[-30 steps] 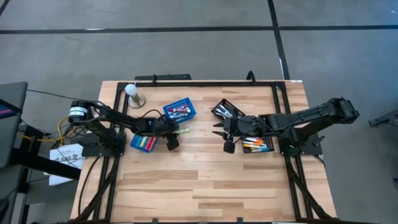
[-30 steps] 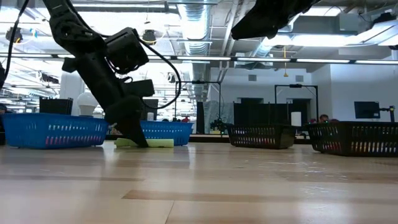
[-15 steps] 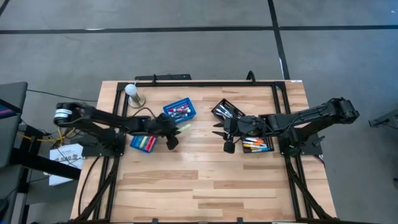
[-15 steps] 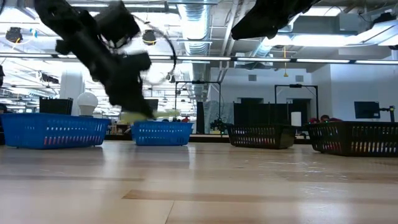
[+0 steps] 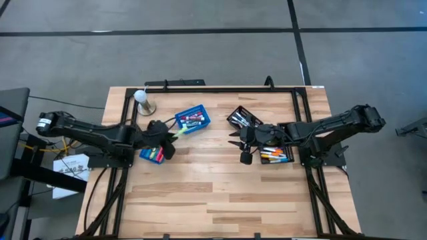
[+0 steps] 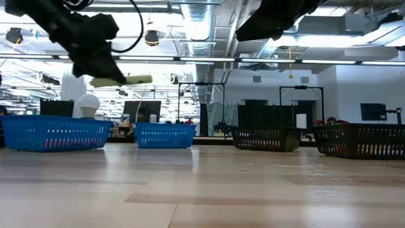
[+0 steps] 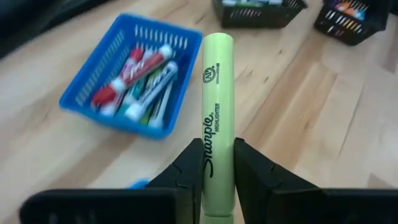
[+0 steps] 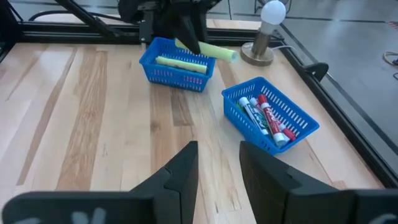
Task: Pick & Place Markers
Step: Put the light green highlighter pen into the left blue bin
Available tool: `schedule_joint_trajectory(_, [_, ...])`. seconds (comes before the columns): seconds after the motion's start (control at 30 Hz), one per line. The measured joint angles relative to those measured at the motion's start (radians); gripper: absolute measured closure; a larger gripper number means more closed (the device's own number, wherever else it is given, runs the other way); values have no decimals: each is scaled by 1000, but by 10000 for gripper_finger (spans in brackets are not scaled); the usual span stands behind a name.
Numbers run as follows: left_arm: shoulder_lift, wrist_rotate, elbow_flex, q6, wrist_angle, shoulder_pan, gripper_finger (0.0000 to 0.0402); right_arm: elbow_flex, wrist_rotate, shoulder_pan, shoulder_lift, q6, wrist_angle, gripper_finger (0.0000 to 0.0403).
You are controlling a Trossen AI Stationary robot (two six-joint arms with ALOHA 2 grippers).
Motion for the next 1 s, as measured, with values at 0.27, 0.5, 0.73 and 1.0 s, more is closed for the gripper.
schedule_joint_trajectory(0.27, [-38,2,0,-153,-144,-70,336,0,0,0,0,1,-9,295])
schedule_joint_trajectory(0.5, [-38,20,0,-237,-207,-109,336,0,0,0,0,1,-14,295])
schedule_joint_trajectory(0.73, [-38,20,0,-502,-381,-111,336,0,1,0,0,1,-37,295])
schedule_joint_trajectory(1.0, [-26,31,-1,-603,-392,-111,336,0,1,0,0,56,-112,295])
